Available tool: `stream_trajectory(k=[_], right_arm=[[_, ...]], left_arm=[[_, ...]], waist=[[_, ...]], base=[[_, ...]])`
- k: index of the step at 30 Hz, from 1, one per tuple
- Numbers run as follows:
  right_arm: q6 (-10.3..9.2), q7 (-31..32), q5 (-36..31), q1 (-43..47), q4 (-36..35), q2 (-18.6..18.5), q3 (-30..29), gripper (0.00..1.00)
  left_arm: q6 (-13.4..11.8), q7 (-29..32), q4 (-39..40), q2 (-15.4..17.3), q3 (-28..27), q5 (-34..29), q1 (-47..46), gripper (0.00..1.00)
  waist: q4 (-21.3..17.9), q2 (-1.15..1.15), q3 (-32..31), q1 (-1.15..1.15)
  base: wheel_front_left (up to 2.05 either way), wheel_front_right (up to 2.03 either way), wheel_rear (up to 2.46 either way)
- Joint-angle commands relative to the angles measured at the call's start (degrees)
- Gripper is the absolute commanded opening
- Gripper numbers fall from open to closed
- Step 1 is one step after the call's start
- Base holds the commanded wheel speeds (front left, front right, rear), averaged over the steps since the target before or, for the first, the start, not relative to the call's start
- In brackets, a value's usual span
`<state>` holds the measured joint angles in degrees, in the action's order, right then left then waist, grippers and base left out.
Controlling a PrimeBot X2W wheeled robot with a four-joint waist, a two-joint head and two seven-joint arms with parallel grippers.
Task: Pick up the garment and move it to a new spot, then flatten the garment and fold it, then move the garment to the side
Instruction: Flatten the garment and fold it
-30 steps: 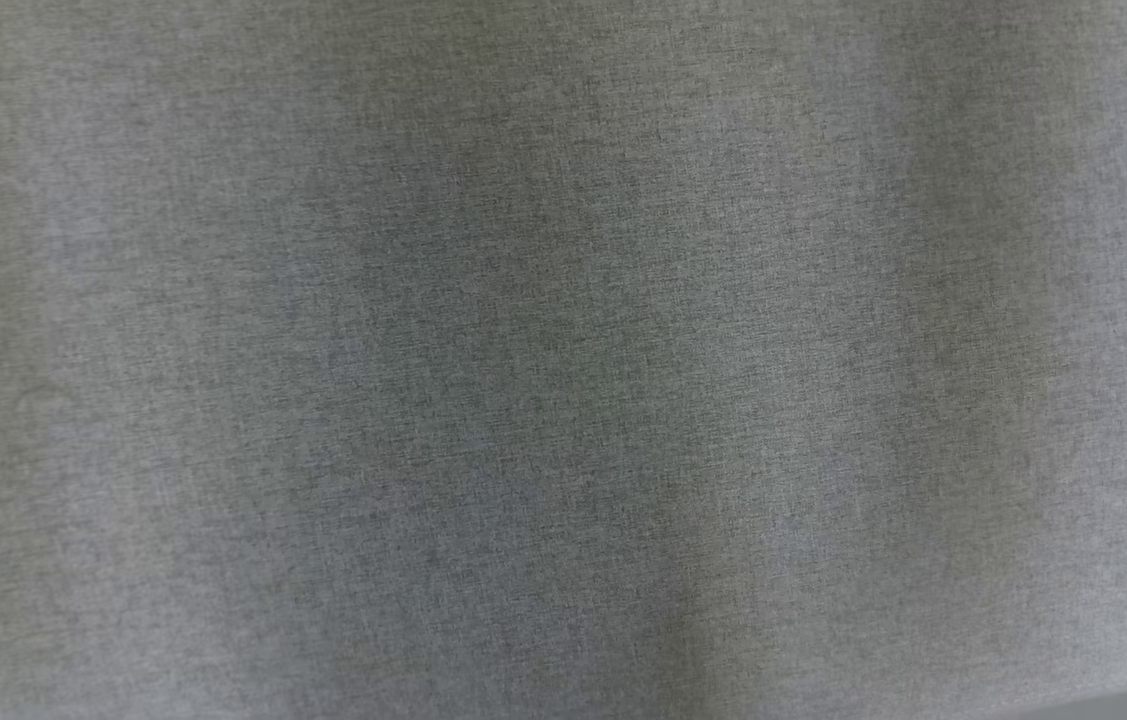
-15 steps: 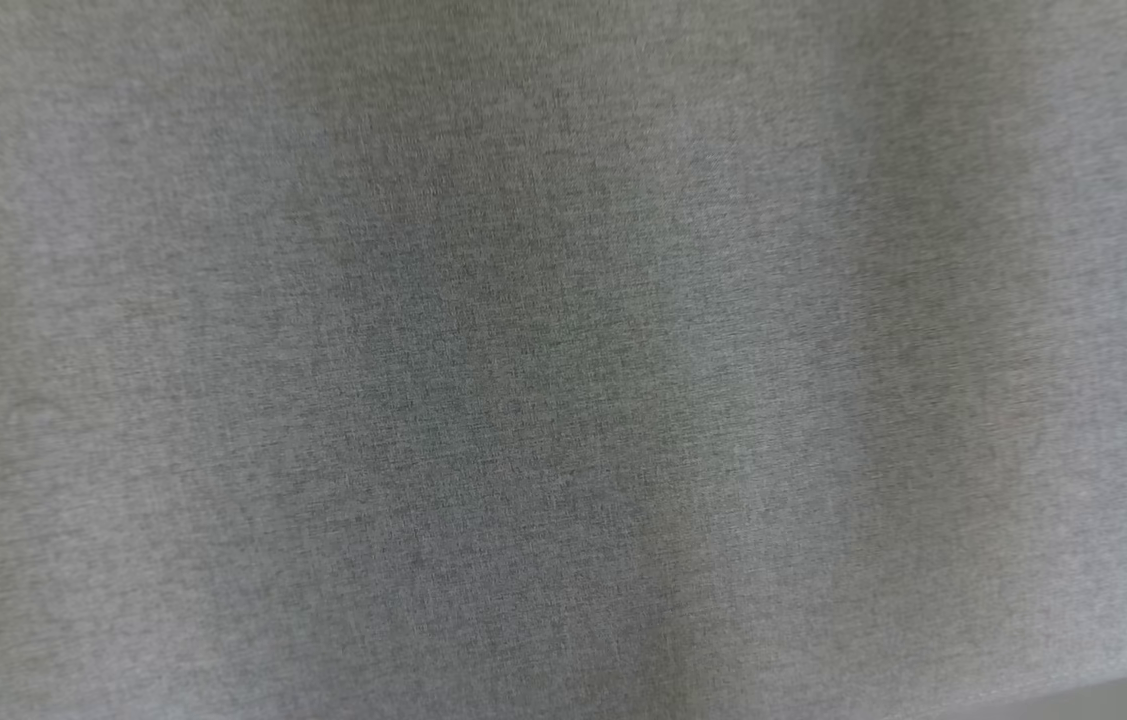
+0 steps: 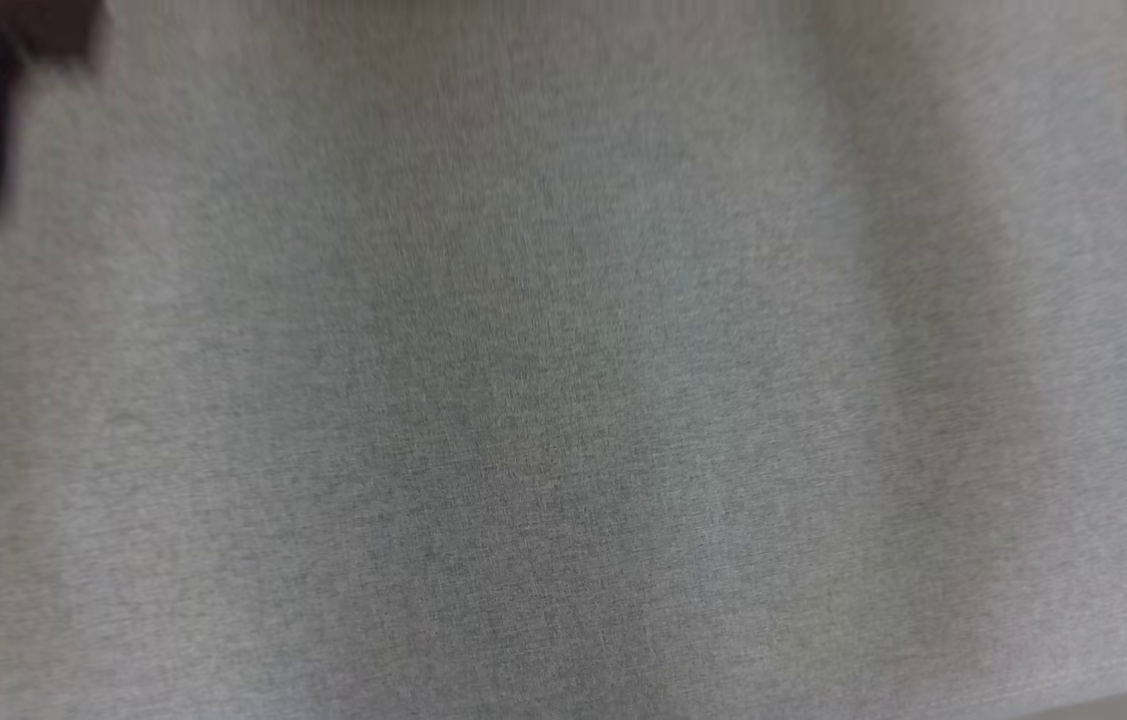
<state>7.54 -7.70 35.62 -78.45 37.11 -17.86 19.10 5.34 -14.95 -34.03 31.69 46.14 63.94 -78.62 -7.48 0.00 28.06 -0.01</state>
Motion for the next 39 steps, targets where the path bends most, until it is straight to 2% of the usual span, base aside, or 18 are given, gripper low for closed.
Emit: stream_trajectory(k=[1,4,7,12,15,17,20,27,39], right_arm=[[-0.11,0.5,0.7,3.9,-2.4,-0.7,-0.3,0.0],[-0.11,2.4,2.2,16.0,-11.4,-2.8,-3.1,0.0],[-0.11,4.7,2.1,28.7,-19.9,-2.8,-7.8,0.0],[-0.11,9.6,0.1,48.3,-31.9,1.6,-16.9,0.0],[-0.11,12.8,-1.4,58.2,-37.4,5.2,-21.3,0.0],[-0.11,15.0,-3.2,66.5,-41.4,8.4,-24.4,0.0],[-0.11,16.0,-4.6,73.8,-44.1,11.6,-26.0,0.0],[-0.11,16.5,-6.3,85.2,-45.9,14.1,-27.4,0.0],[-0.11,19.5,-7.5,99.2,-45.2,14.9,-26.9,0.0]], left_arm=[[-1.0,-0.2,2.2,0.9,-1.1,-0.1,3.3,0.0],[-4.5,-0.2,10.6,1.2,-5.6,-2.0,14.5,0.0],[-8.0,-0.2,19.0,0.9,-10.2,-4.1,26.4,0.0],[-11.3,-0.2,28.8,-0.9,-14.1,-8.3,44.1,0.0],[-11.9,-0.2,31.9,-3.0,-15.7,-10.1,52.1,0.0],[-11.5,-0.2,33.1,-4.9,-16.9,-11.6,58.1,0.0],[-11.2,-0.2,33.0,-6.9,-20.0,-12.8,63.4,0.0],[-9.0,-0.2,30.2,-9.9,-22.2,-15.5,72.4,0.0],[-5.5,-0.2,24.9,-15.6,-26.5,-21.6,84.1,0.0]], waist=[[0.4,0.0,-4.4,0.01],[0.6,0.0,-6.7,0.01],[0.7,0.0,-8.7,0.01],[1.1,0.0,-11.3,0.01],[1.7,0.0,-12.4,0.01],[2.2,0.0,-13.1,0.01],[2.4,0.0,-13.8,0.01],[3.1,0.0,-16.8,0.01],[3.9,0.0,-20.9,0.01]], base=[[0.0,0.0,0.0],[0.0,0.0,0.0],[0.0,0.0,0.0],[0.0,0.0,0.0],[0.0,0.0,0.0],[0.0,0.0,0.0],[0.0,0.0,0.0],[0.0,0.0,0.0],[0.0,0.0,0.0]])
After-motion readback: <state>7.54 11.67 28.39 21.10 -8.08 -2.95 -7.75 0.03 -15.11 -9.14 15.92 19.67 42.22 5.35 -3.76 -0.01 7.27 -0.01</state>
